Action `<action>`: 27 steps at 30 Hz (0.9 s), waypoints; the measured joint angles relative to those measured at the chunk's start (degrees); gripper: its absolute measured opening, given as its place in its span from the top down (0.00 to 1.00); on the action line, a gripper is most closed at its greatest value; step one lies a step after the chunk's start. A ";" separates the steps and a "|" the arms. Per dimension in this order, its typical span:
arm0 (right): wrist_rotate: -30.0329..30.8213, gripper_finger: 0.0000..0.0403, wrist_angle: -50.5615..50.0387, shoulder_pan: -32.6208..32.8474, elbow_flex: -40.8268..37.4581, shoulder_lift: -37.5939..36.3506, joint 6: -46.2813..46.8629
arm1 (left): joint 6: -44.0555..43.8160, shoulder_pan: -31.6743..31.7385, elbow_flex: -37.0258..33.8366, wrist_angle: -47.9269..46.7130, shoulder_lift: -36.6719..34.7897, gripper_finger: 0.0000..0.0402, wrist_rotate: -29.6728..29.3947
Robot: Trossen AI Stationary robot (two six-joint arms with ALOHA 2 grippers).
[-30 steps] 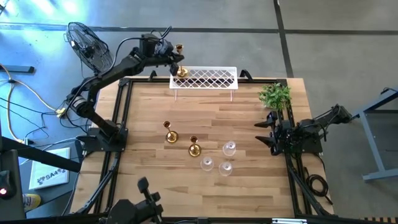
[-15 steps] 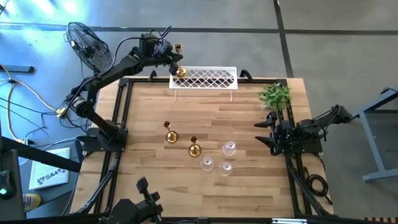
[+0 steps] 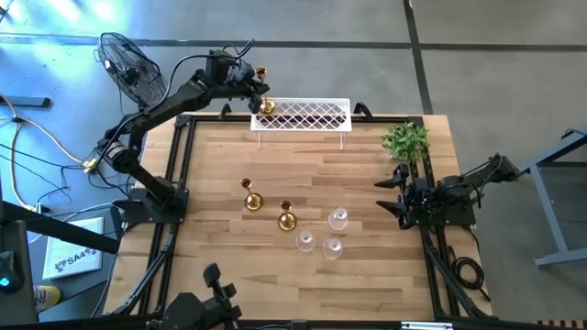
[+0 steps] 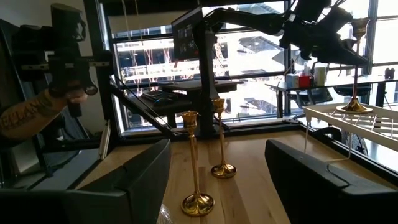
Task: Pick & Place candle stick holders
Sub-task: Put the top gold candle holder on the shelf
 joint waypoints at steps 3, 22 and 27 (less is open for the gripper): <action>0.00 0.36 0.00 0.00 0.00 0.00 0.00 | 0.15 0.00 0.00 0.00 0.00 0.88 0.19; 0.00 0.36 -0.68 0.00 0.00 0.00 0.00 | 1.08 -0.11 0.00 -0.30 -0.24 0.85 0.35; 0.00 0.36 -0.85 0.00 0.00 0.00 -0.08 | 1.02 -0.11 0.00 -0.59 -0.24 0.73 0.12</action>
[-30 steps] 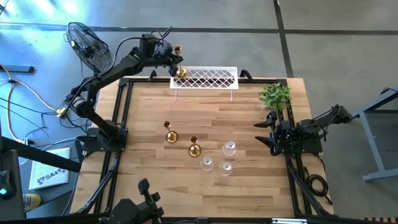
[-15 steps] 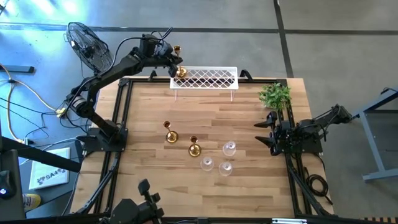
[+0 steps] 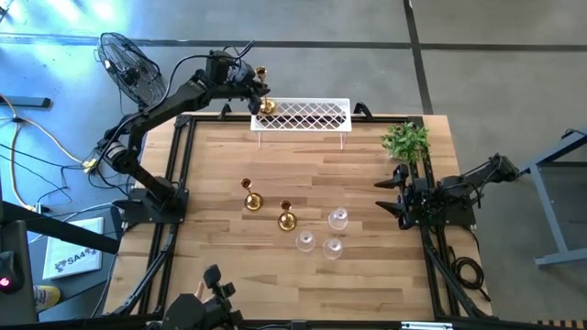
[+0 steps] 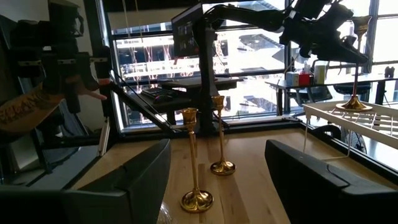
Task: Pick & Place candle stick holders
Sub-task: Put the top gold candle holder on the shelf, then put the left gold candle holder on the shelf
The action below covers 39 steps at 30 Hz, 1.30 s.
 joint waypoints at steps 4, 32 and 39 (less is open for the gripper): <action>0.00 0.36 -0.04 0.00 0.00 -0.02 -0.15 | -0.53 -0.02 0.00 0.03 0.00 0.60 -0.42; -0.15 0.36 -0.81 0.00 0.00 0.00 -0.14 | 1.95 -0.02 -0.01 -16.84 -11.89 0.33 -1.94; -0.16 0.36 -0.79 0.00 0.00 -0.02 -0.01 | 3.66 -2.47 -0.02 -25.52 -18.44 0.33 -2.06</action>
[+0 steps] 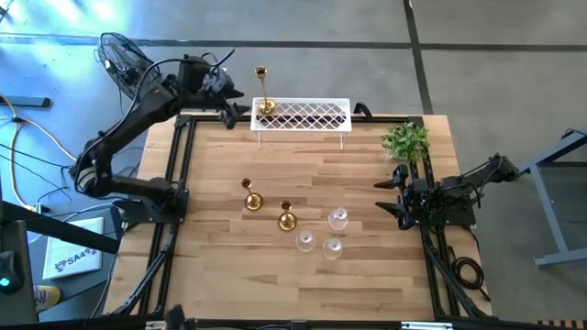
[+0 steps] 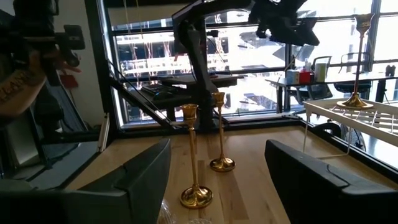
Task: Pick & Place candle stick holders
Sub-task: Put the left gold candle holder on the shelf
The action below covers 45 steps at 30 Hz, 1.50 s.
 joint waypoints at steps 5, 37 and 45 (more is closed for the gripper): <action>-0.04 0.36 0.02 0.00 0.00 0.00 0.02 | -0.04 -4.93 0.02 -6.95 -5.16 0.33 0.15; -2.86 0.36 -0.10 0.00 0.00 0.01 0.01 | -31.31 -46.21 0.00 -30.58 -11.50 0.33 -23.98; -4.34 0.36 -0.66 0.00 0.00 0.00 -0.13 | -36.93 -53.89 0.00 -31.35 -10.57 0.33 -29.71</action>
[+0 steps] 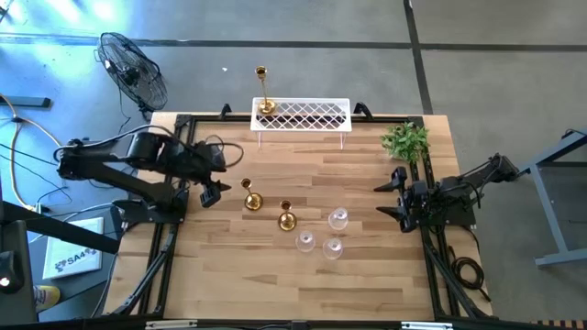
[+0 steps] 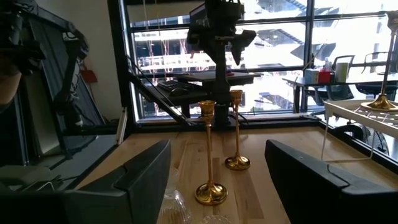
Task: Pick & Place candle stick holders
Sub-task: Put the left gold candle holder on the shelf
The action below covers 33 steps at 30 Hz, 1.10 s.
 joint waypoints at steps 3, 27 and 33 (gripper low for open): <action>-0.03 0.36 0.00 0.00 0.00 0.00 0.00 | -0.27 -2.31 0.00 0.23 0.40 0.33 -1.58; -0.22 0.36 0.11 0.00 0.00 0.01 0.20 | -13.16 -17.51 -20.61 15.39 1.07 0.33 -19.58; -0.22 0.36 0.15 0.00 0.00 0.00 0.20 | -15.14 -19.12 -25.29 21.87 1.07 0.33 -25.25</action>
